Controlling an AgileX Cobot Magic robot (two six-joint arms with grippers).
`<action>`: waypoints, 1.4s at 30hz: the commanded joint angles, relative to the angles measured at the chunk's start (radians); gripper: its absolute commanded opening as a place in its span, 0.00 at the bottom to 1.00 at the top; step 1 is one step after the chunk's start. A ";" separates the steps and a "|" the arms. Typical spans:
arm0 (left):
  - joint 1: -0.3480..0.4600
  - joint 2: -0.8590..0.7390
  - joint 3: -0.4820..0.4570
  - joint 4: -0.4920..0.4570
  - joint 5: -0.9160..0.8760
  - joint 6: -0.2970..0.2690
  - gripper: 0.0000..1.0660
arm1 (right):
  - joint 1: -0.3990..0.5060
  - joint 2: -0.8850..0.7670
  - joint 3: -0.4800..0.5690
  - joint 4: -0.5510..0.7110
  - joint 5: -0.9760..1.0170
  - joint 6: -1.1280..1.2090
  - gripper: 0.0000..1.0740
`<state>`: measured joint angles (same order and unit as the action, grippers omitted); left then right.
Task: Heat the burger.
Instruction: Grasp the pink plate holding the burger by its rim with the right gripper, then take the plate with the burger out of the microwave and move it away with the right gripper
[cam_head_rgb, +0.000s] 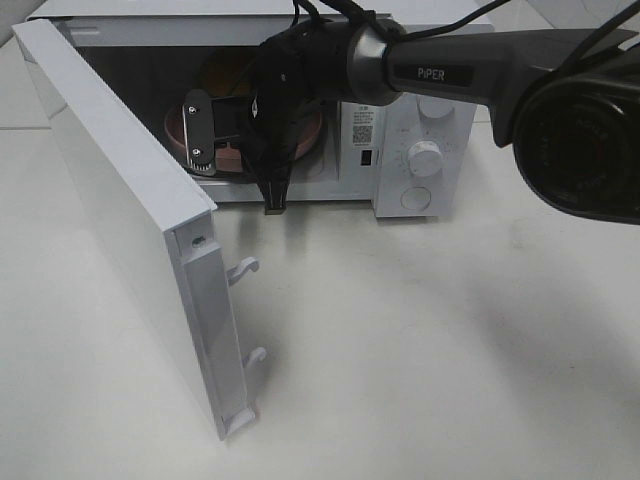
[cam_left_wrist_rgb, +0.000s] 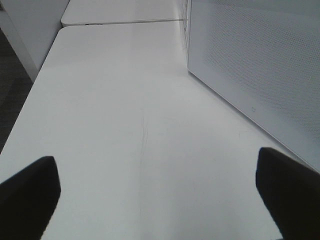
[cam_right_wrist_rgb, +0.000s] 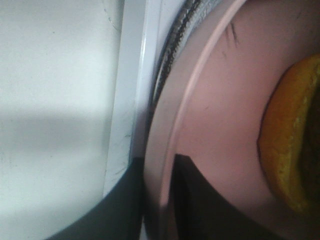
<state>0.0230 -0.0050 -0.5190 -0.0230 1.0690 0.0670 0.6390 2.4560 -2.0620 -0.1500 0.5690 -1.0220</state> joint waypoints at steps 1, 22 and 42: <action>0.001 -0.016 0.003 -0.005 0.001 0.001 0.94 | -0.009 -0.001 -0.012 -0.017 -0.032 0.023 0.00; 0.001 -0.016 0.003 -0.005 0.001 0.001 0.94 | 0.015 -0.077 0.064 -0.012 -0.045 -0.115 0.00; 0.001 -0.016 0.003 -0.005 0.001 0.001 0.94 | 0.013 -0.255 0.386 0.037 -0.277 -0.304 0.00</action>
<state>0.0230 -0.0050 -0.5190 -0.0230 1.0690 0.0670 0.6500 2.2590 -1.7100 -0.1130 0.3710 -1.2760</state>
